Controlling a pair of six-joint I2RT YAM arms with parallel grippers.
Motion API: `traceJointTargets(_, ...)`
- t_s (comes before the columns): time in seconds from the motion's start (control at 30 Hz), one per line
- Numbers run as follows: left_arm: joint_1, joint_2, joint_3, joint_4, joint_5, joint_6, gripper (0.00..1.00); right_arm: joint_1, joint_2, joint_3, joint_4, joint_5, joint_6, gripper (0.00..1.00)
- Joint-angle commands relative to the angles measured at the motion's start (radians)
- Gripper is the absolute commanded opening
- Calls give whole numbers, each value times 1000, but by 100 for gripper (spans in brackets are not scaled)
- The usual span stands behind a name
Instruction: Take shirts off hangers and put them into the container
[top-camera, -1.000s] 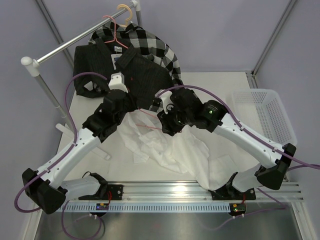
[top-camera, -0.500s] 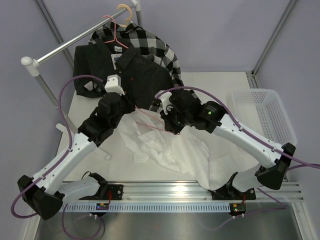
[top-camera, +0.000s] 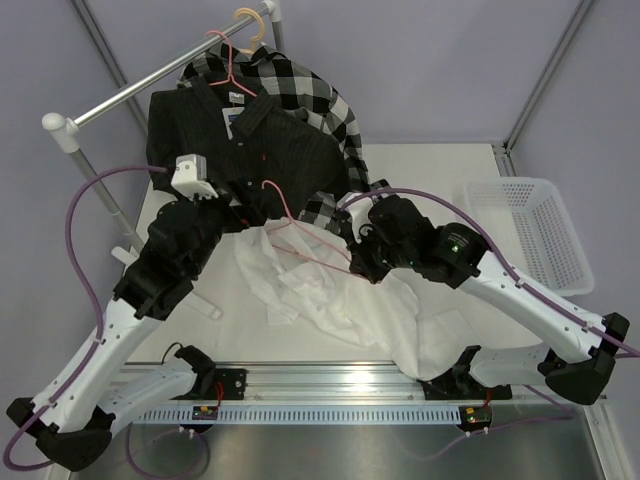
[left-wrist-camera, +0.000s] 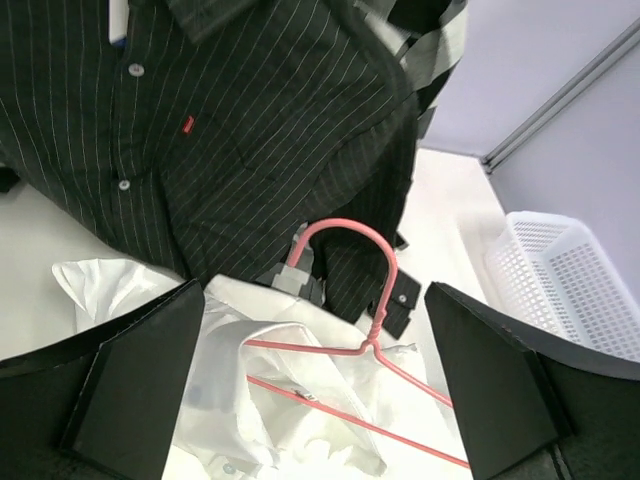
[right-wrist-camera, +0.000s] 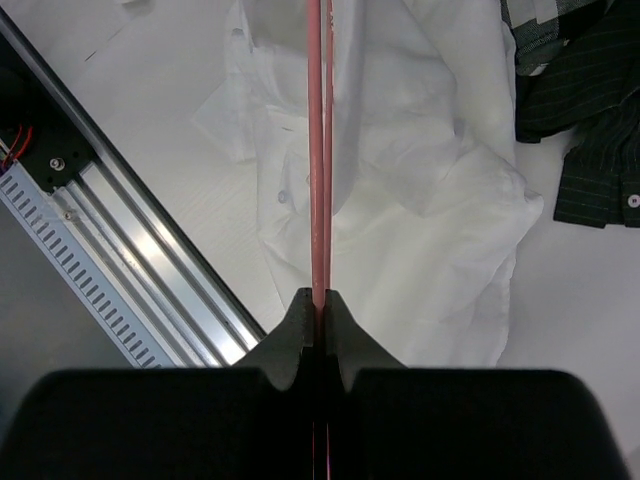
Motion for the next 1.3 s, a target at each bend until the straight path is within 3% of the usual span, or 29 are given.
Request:
traceJointTargets(0.0,-5,-56,45,6,37,37,99,2,-66,-21,-5,39,15,0)
traceJointTargets(0.23,-3,-163,-31,4,2,120,99,2,-184,1,-80,110,25,0)
traceJointTargets(0.37,-3,-208,-117,-1,-38,141,99,2,-234,108,-149,116,20,0)
traceJointTargets(0.7,-3,-159,-198,-1,-104,152,99,2,-255,355,-309,78,-87,0)
traceJointTargets(0.83,-3,-139,-223,-2,-113,157,99,2,-270,379,-271,81,-110,0)
traceJointTargets(1.13,-2,-172,-277,-77,-130,112,99,2,5,573,-150,5,-207,0)
traceJointTargets(1.27,-3,-223,-333,-100,-149,95,99,1,220,778,-136,2,-238,0)
